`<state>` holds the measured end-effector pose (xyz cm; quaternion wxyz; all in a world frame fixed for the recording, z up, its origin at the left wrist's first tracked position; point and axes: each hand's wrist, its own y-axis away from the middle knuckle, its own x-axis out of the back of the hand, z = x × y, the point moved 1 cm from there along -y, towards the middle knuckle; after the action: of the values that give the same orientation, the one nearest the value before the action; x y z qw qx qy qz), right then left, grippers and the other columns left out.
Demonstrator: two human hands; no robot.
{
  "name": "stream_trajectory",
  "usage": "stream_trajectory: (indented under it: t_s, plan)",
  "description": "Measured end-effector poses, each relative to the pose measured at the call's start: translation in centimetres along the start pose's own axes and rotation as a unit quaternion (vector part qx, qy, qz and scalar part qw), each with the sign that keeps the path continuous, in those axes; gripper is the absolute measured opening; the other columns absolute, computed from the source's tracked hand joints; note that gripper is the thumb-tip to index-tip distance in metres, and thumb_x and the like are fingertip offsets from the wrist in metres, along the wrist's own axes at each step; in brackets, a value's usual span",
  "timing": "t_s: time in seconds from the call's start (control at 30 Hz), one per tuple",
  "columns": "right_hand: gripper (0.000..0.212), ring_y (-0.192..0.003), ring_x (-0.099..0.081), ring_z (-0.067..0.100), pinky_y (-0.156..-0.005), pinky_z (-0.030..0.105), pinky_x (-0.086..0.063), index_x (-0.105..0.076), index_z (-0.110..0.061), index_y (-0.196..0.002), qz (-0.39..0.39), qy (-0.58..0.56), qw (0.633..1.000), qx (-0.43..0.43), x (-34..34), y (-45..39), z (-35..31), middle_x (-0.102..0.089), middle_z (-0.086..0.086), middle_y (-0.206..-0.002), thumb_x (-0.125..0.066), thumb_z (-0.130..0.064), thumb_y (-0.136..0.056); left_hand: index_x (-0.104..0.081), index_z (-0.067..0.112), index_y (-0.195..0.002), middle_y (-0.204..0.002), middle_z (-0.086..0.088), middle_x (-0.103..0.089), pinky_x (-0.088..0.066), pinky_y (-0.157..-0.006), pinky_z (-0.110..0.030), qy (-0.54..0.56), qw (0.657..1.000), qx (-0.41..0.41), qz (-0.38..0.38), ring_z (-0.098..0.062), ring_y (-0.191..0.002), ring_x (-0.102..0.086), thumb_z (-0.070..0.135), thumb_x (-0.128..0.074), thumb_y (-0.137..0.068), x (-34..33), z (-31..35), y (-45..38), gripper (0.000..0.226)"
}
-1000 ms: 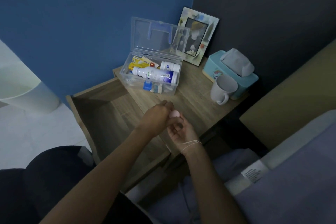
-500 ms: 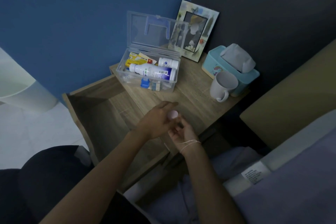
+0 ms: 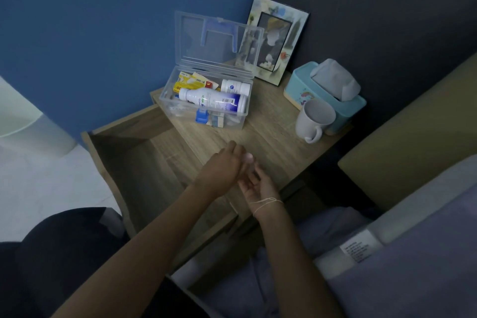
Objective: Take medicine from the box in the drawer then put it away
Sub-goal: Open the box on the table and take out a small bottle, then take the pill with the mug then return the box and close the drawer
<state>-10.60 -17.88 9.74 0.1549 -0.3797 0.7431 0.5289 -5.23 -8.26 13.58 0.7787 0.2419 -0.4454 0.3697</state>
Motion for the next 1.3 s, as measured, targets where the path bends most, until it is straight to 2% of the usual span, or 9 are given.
stream_trajectory:
  t_s: [0.17,0.33,0.4,0.47,0.53,0.67,0.77,1.07,1.3]
  plan:
    - [0.022,-0.089,-0.070,0.022,-0.064,0.031,-0.059,-0.061,-0.009,-0.112,0.011,0.016,0.999,0.039,0.9,-0.6,0.0,-0.071,0.015,-0.098,-0.054,-0.018,-0.093,-0.054,0.004,-0.112,-0.111,-0.016,-0.057,-0.048,-0.083,-0.044,0.031,0.995,0.063,0.071,-0.034,-0.096,-0.061,0.034,-0.042,-0.099,0.2,-1.0,-0.3,0.035]
    - [0.031,-0.098,-0.068,0.023,-0.070,0.028,-0.057,-0.061,-0.002,-0.113,0.030,0.094,0.990,0.097,1.0,-0.6,0.1,-0.067,0.018,-0.110,-0.065,-0.008,-0.084,-0.053,0.010,-0.120,-0.116,-0.011,-0.057,-0.042,-0.093,-0.042,0.004,0.995,0.092,0.047,-0.028,-0.105,-0.057,0.038,-0.040,-0.099,-1.0,-3.4,0.5,0.037]
    - [0.030,-0.096,-0.066,0.017,-0.074,0.026,-0.055,-0.065,-0.013,-0.107,0.078,0.241,0.948,0.191,1.3,-0.6,0.0,-0.068,0.010,-0.108,-0.069,-0.003,-0.080,-0.053,0.013,-0.122,-0.118,-0.010,-0.055,-0.040,-0.095,-0.040,-0.007,0.996,0.083,0.038,-0.026,-0.109,-0.054,0.038,-0.042,-0.099,-1.6,-3.9,0.8,0.036]
    - [0.031,-0.095,-0.065,0.009,-0.076,0.020,-0.052,-0.064,-0.023,-0.104,0.104,0.391,0.870,0.283,1.8,-0.2,0.2,-0.069,0.000,-0.105,-0.071,-0.006,-0.079,-0.052,0.016,-0.124,-0.121,-0.009,-0.054,-0.039,-0.097,-0.039,-0.021,0.997,0.066,0.031,-0.024,-0.111,-0.051,0.039,-0.043,-0.098,-2.1,-4.2,1.1,0.036]
    - [0.031,-0.094,-0.066,0.012,-0.076,0.015,-0.051,-0.063,-0.022,-0.102,0.093,0.452,0.814,0.352,1.9,0.2,0.7,-0.069,0.000,-0.100,-0.073,-0.006,-0.077,-0.051,0.017,-0.126,-0.125,-0.008,-0.053,-0.037,-0.099,-0.039,-0.033,0.997,0.056,0.031,-0.025,-0.113,-0.049,0.038,-0.044,-0.097,-2.4,-4.3,1.3,0.037]
    - [0.024,-0.099,-0.063,0.028,-0.089,0.040,-0.050,-0.066,-0.015,-0.099,0.107,0.540,0.729,0.407,2.0,0.7,1.0,-0.071,0.006,-0.098,-0.074,-0.014,-0.076,-0.052,0.019,-0.129,-0.126,-0.008,-0.053,-0.035,-0.097,-0.037,-0.058,0.997,0.041,0.038,-0.027,-0.113,-0.048,0.036,-0.045,-0.098,-2.9,-4.3,1.6,0.037]
    - [0.025,-0.101,-0.059,0.030,-0.091,0.042,-0.046,-0.066,-0.014,-0.101,0.128,0.577,0.690,0.419,2.4,0.9,1.1,-0.070,0.007,-0.102,-0.072,-0.021,-0.078,-0.052,0.018,-0.128,-0.127,-0.006,-0.054,-0.034,-0.097,-0.036,-0.073,0.995,0.037,0.051,-0.026,-0.113,-0.048,0.036,-0.045,-0.097,-3.1,-4.4,2.0,0.036]
    - [0.029,-0.112,-0.056,0.030,-0.099,0.042,-0.042,-0.069,-0.006,-0.101,0.133,0.613,0.649,0.431,2.7,0.8,1.6,-0.065,0.013,-0.113,-0.075,-0.013,-0.073,-0.057,0.009,-0.129,-0.129,-0.012,-0.060,-0.045,-0.101,-0.041,-0.076,0.990,-0.042,0.108,-0.030,-0.114,-0.059,0.011,-0.065,-0.086,-3.6,-3.9,4.1,0.044]
    - [0.044,-0.114,-0.055,0.029,-0.099,0.044,-0.043,-0.064,-0.008,-0.114,0.128,0.615,0.641,0.441,2.8,0.7,2.0,-0.063,0.013,-0.117,-0.076,-0.016,-0.072,-0.052,0.006,-0.135,-0.138,-0.010,-0.055,-0.042,-0.106,-0.044,-0.033,0.990,-0.085,0.104,-0.028,-0.126,-0.054,0.006,-0.059,-0.088,-4.2,-3.5,5.4,0.047]
